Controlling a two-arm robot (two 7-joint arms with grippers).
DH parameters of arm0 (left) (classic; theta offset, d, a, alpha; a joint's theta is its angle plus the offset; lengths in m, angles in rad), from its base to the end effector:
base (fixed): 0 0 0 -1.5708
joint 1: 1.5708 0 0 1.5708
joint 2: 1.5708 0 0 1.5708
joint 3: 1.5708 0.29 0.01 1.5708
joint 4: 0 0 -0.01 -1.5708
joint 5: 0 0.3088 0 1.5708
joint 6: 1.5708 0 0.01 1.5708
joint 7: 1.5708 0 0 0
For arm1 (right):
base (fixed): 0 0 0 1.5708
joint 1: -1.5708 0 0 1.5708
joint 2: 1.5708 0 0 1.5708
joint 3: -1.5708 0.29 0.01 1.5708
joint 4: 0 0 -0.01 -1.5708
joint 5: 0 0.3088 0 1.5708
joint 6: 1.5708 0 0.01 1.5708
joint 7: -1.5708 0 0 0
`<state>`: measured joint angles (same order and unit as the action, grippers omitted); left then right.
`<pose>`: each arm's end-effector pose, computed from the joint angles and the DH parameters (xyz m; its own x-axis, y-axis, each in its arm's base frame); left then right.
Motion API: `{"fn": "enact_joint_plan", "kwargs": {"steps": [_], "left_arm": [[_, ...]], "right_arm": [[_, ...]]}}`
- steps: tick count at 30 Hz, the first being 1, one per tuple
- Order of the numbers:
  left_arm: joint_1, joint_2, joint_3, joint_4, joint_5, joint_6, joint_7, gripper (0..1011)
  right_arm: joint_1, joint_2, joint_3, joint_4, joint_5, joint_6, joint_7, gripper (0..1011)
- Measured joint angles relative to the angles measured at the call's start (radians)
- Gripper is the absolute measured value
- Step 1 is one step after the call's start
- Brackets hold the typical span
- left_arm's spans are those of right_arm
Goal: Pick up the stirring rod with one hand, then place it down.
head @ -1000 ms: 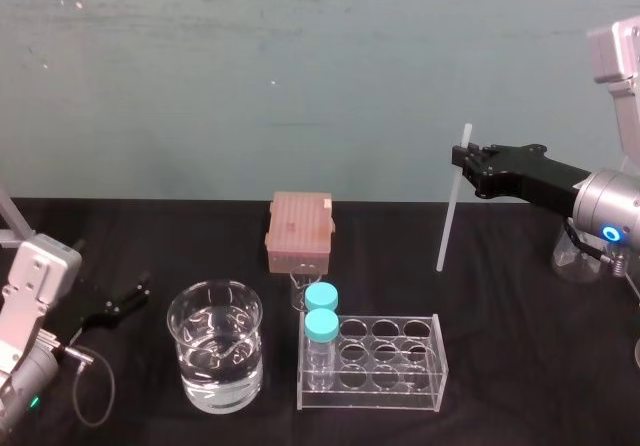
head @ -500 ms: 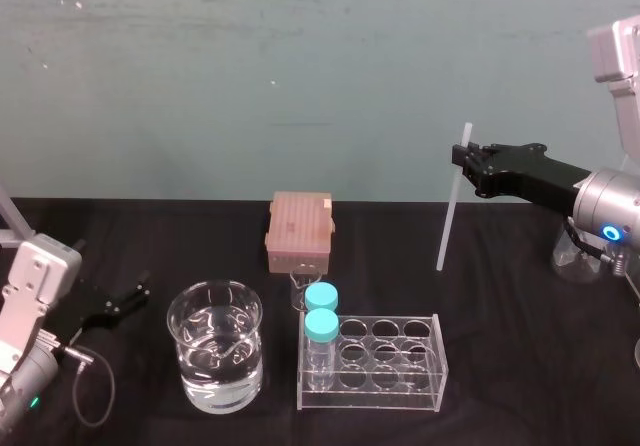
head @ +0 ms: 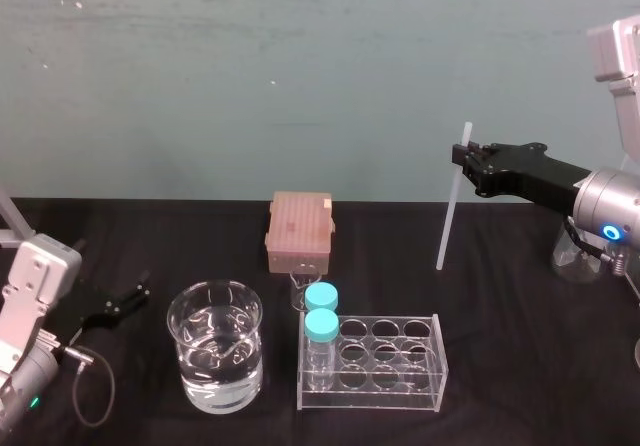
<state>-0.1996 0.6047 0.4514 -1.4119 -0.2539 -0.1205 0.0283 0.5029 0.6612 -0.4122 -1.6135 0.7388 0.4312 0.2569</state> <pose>0.3581 0.0827 -0.3023 0.2922 0.8803 0.3738 -0.9553 0.2873 0.0703 0.4123 -0.0720 -0.1280 0.5662 -0.8243 0.0032 0.8114 0.5566 -0.1783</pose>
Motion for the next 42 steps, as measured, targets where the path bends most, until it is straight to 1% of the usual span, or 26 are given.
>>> {"fn": "enact_joint_plan", "kwargs": {"steps": [42], "left_arm": [[0.000, 0.000, 0.000, 0.000, 0.000, 0.000, 0.000, 1005]], "right_arm": [[0.000, 0.000, 0.000, 0.000, 0.001, 0.000, 0.000, 68]]}}
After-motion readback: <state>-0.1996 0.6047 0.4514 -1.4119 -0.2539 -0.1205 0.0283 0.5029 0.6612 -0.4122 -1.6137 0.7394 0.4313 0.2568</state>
